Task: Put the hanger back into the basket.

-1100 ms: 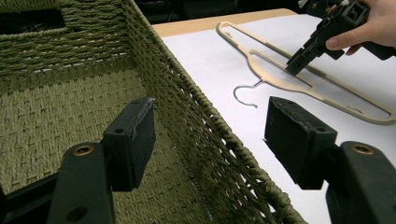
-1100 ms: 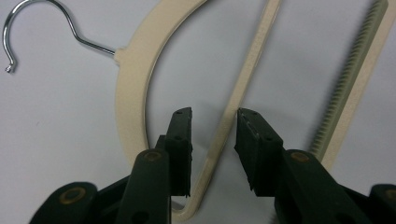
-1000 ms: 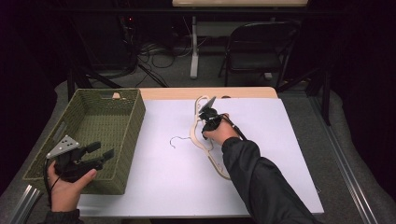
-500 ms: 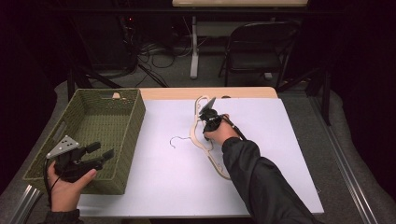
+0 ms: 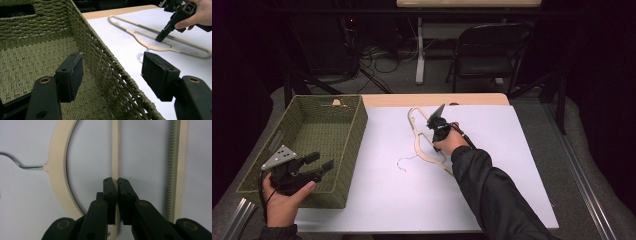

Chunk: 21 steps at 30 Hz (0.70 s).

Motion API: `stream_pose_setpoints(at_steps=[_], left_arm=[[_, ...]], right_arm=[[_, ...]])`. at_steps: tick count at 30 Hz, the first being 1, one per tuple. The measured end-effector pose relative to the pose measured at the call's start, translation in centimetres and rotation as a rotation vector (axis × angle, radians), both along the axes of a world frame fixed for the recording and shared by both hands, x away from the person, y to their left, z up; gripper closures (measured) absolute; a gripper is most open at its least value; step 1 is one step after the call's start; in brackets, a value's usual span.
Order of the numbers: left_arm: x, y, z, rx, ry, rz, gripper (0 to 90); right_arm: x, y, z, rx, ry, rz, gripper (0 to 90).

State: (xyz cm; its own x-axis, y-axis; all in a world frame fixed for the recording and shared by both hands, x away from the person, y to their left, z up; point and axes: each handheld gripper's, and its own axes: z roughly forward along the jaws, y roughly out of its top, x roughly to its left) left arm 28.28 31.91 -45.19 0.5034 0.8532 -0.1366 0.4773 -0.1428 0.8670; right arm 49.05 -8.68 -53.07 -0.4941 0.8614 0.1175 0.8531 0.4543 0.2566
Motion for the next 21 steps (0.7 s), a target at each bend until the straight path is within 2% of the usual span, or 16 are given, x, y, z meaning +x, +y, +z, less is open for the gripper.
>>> stream_pose_setpoints(at_steps=[1,2,4,5,6,7,8,9,10,11,13,14,17,18,19,21], left_arm=[[0.0,0.0,0.0,0.0,0.0,-0.003,33.8],[0.0,-0.1,0.0,0.001,-0.002,-0.003,33.8],[-0.1,-0.3,0.1,0.005,-0.002,-0.012,34.2],[-0.1,-0.4,0.2,0.005,-0.005,-0.015,34.4],[-0.2,-0.6,0.3,0.008,-0.007,-0.021,34.4],[-0.2,-0.7,0.3,0.008,-0.011,-0.025,34.8],[-0.2,-0.9,0.4,0.011,-0.014,-0.033,34.8],[-0.2,-1.1,0.5,0.01,-0.016,-0.038,34.8],[-0.3,-1.3,0.5,0.011,-0.018,-0.046,35.0],[-0.3,-1.5,0.5,0.013,-0.017,-0.052,35.1],[-0.3,-2.1,0.5,0.01,-0.022,-0.07,35.1],[-0.3,-2.4,0.5,0.013,-0.023,-0.079,35.2],[-0.4,-3.5,0.5,0.021,-0.023,-0.114,35.4],[-0.4,-4.0,0.5,0.02,-0.025,-0.13,35.4],[-0.5,-4.6,0.6,0.022,-0.028,-0.154,35.5],[-0.6,-5.6,0.6,0.029,-0.03,-0.184,35.4]], right_arm=[[0.4,-0.3,0.9,-0.124,0.051,0.114,85.5],[0.1,-0.2,0.9,-0.113,0.056,0.087,85.5],[-0.1,-0.4,0.8,-0.074,0.029,0.102,85.6],[-0.4,-0.4,1.1,-0.079,0.06,0.086,85.7],[-0.4,-0.4,1.1,-0.079,0.06,0.086,85.7],[-0.6,-0.7,0.9,-0.045,0.023,0.118,85.7],[-0.6,-0.7,0.9,-0.045,0.023,0.118,85.7],[-0.7,-0.7,1.6,-0.1,0.081,0.124,85.7],[-1.2,-0.7,0.8,-0.008,0.003,0.091,85.7],[-1.0,-1.1,1.3,-0.061,0.039,0.162,85.7],[-1.4,-1.3,1.8,-0.084,0.058,0.178,85.7],[-1.7,-1.4,1.7,-0.039,0.043,0.173,85.8],[-3.0,-1.8,2.6,0.006,0.012,0.193,85.7],[-3.0,-1.8,2.6,0.006,0.012,0.193,85.7],[-3.1,-2.0,3.2,-0.015,0.026,0.251,85.7],[-4.1,-2.2,4.1,-0.011,0.027,0.286,85.7]])
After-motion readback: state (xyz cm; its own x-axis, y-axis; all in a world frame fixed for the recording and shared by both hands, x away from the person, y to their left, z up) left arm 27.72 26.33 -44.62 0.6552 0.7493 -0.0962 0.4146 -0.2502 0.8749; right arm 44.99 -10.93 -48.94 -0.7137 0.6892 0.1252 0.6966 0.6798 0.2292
